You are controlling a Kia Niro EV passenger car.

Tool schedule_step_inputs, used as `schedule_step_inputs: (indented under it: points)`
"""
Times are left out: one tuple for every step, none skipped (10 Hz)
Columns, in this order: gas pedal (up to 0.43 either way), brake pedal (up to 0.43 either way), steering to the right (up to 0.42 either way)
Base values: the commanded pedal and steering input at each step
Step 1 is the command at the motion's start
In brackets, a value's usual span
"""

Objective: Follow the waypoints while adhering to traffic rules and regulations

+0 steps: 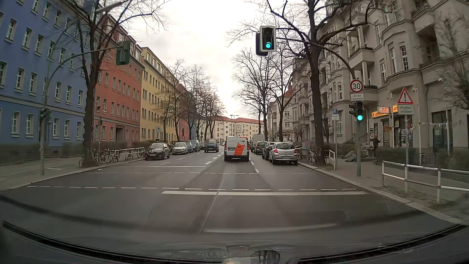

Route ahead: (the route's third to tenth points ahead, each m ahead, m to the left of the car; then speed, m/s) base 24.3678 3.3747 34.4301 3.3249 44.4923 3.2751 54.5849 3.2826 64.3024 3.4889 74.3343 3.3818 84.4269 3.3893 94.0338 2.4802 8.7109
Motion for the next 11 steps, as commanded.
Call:
schedule_step_inputs:
  points:
    - [0.087, 0.012, 0.003]
    - [0.087, 0.012, 0.001]
    - [0.087, 0.012, -0.006]
    - [0.079, 0.012, -0.011]
    - [0.079, 0.012, -0.011]
    - [0.047, 0.012, -0.016]
    - [0.039, 0.012, -0.021]
    - [0.039, 0.012, -0.022]
    - [0.039, 0.012, -0.022]
    - [0.039, 0.012, -0.021]
    - [0.047, 0.012, -0.018]
